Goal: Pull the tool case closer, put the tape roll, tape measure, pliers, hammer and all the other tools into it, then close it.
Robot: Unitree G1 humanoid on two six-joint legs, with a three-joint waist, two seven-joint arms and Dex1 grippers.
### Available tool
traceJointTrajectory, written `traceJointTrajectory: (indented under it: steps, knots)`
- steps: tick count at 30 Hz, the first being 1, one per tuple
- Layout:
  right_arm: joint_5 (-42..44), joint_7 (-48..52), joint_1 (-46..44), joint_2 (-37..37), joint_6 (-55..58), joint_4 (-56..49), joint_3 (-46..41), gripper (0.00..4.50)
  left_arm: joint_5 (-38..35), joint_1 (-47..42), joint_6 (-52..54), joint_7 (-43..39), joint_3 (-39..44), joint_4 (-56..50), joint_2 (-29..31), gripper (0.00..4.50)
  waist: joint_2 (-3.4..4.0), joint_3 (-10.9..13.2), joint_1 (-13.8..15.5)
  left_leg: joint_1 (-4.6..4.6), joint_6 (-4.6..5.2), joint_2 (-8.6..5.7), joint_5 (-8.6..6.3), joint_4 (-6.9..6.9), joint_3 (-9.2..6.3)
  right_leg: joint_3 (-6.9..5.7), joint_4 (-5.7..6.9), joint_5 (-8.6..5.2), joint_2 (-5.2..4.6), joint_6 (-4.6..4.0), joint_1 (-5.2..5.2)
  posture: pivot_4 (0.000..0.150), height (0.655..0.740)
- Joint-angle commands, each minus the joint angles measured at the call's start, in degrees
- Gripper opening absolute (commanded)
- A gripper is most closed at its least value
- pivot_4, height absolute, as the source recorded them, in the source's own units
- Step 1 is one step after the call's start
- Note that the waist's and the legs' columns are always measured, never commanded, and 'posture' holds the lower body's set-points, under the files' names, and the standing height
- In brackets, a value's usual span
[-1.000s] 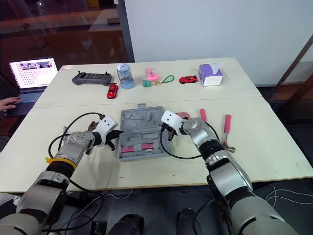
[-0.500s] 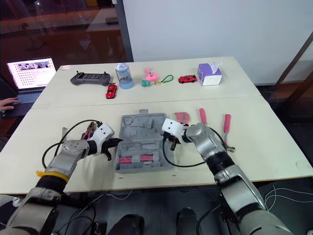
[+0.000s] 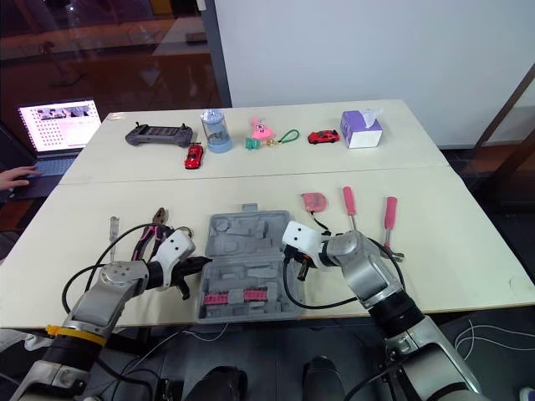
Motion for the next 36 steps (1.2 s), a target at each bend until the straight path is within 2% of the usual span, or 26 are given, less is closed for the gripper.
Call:
traceJointTrajectory:
  steps: [1,11,20,29,33,36]
  knots:
    - [1.41,1.64,2.53,-0.49,2.42,-3.98,2.32,0.06,-1.02,3.03,1.59,-1.36,-2.35,-3.57,0.38,0.06,-0.02,-0.05,0.03,0.00,0.01,0.00,0.00,0.00,0.01,0.01,0.00,0.00,0.00,0.00,0.00,0.150,0.7400]
    - [3.07,1.27,5.93,-2.10,8.14,-10.91,3.37,0.06,-2.61,7.73,4.00,-0.94,-0.64,-8.91,3.34,0.06,-0.07,-0.11,0.05,0.03,0.10,0.02,-0.06,-0.01,0.04,0.03,-0.02,0.00,0.02,0.00,0.00,0.150,0.7400]
    - [3.13,-0.38,5.47,-2.48,7.07,-8.35,3.18,0.06,-2.50,7.86,3.34,0.70,-0.01,-7.15,4.10,0.06,-0.29,-0.29,0.02,0.06,0.15,0.04,-0.08,-0.02,0.04,0.04,-0.03,0.00,0.05,0.00,0.01,0.150,0.7400]
    - [5.67,0.08,7.01,-7.88,4.99,-9.20,-1.34,0.06,-3.81,8.92,1.60,0.01,3.47,-6.26,8.01,0.06,-0.32,-0.31,0.29,0.05,0.19,0.04,-0.11,-0.02,0.06,0.05,-0.04,0.00,0.05,0.00,0.01,0.150,0.7400]
    - [12.14,1.45,10.49,-11.83,0.42,-12.52,-11.50,0.06,-8.21,11.72,1.97,-1.89,11.60,-8.61,12.87,0.06,-0.36,-0.26,1.10,-0.04,0.35,0.05,-0.20,-0.02,0.08,0.07,-0.04,0.00,0.05,0.00,-0.08,0.150,0.7400]
    - [22.24,3.97,15.20,-13.24,1.19,-17.37,-25.74,0.06,-15.69,16.29,3.42,-4.83,24.09,-10.61,15.94,0.06,-0.33,-0.16,1.45,-0.13,0.36,0.05,-0.21,-0.03,0.15,0.13,-0.06,0.00,0.04,0.01,-0.17,0.150,0.7400]
